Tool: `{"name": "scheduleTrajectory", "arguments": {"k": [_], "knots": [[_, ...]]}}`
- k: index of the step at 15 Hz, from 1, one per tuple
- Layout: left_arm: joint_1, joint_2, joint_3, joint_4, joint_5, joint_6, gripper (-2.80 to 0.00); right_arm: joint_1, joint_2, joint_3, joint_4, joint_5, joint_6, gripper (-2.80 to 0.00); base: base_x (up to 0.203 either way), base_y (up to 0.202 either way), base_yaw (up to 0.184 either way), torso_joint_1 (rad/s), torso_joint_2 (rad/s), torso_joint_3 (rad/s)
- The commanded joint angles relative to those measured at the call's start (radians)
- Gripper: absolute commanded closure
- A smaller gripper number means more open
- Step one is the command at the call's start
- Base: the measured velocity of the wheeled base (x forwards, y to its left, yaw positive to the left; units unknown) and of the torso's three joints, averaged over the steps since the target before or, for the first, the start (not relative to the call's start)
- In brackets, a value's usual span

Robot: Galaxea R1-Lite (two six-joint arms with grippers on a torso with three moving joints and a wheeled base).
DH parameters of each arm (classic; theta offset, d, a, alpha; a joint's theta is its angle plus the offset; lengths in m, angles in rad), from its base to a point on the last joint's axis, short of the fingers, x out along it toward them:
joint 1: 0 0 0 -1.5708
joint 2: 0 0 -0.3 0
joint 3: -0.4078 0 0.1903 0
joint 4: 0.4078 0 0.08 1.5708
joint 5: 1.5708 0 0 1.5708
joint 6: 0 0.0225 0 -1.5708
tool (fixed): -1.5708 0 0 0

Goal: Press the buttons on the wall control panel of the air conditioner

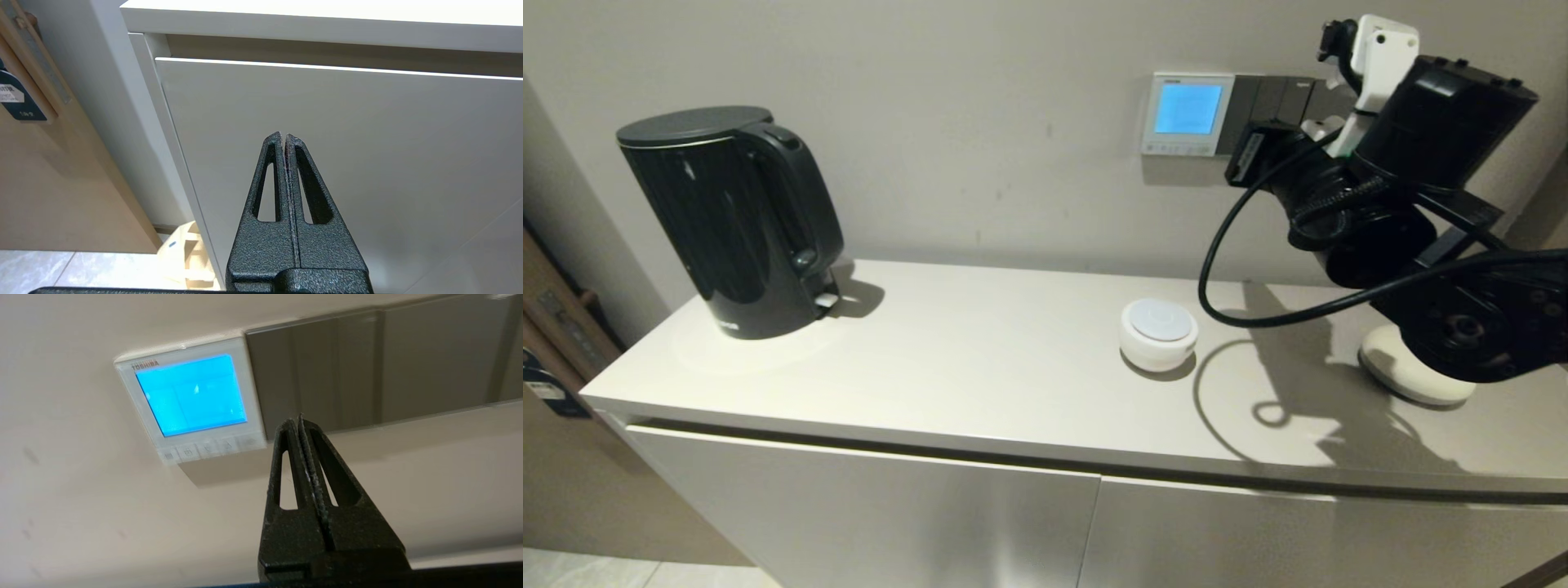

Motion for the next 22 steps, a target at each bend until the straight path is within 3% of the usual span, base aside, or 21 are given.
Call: {"name": "scheduleTrajectory", "arguments": {"k": [1, 4, 7, 9, 11, 19, 20, 22], "knots": [[0.000, 0.000, 0.000, 0.000, 0.000, 0.000, 0.00, -0.040, -0.132, 0.128, -0.006, 0.002, -0.009, 0.00, 0.000, 0.000, 0.000, 0.000, 0.00, 0.000], [0.000, 0.000, 0.000, 0.000, 0.000, 0.000, 0.00, -0.224, -0.260, 0.306, -0.007, 0.088, -0.017, 0.00, 0.000, 0.000, 0.000, 0.000, 0.00, 0.000], [0.000, 0.000, 0.000, 0.000, 0.000, 0.000, 0.00, -0.487, -0.346, 0.446, -0.004, 0.255, -0.017, 0.00, 0.000, 0.000, 0.000, 0.000, 0.00, 0.000], [0.000, 0.001, 0.000, 0.000, 0.000, 0.000, 0.00, -0.578, -0.431, 0.580, -0.004, 0.352, -0.011, 0.00, 0.000, 0.000, 0.000, 0.000, 0.00, 0.000], [0.000, 0.000, 0.000, 0.000, 0.000, 0.000, 0.00, -0.587, -0.511, 0.677, -0.003, 0.393, 0.006, 0.00, 0.000, 0.000, 0.000, 0.000, 0.00, 0.000], [0.000, 0.001, 0.000, 0.000, 0.000, 0.000, 0.00, -0.527, -0.829, 1.139, -0.002, 0.409, 0.051, 0.00, 0.000, 0.000, 0.000, 0.000, 0.00, 0.000], [0.001, 0.000, 0.000, 0.000, 0.000, 0.000, 0.00, -0.505, -0.872, 1.182, 0.013, 0.409, 0.065, 0.00, 0.000, 0.000, 0.000, 0.000, 0.00, 0.000], [0.000, 0.001, 0.000, 0.000, 0.000, 0.000, 0.00, -0.472, -1.004, 1.195, 0.177, 0.410, 0.100, 0.00, 0.000, 0.000, 0.000, 0.000, 0.00, 0.000]]}}
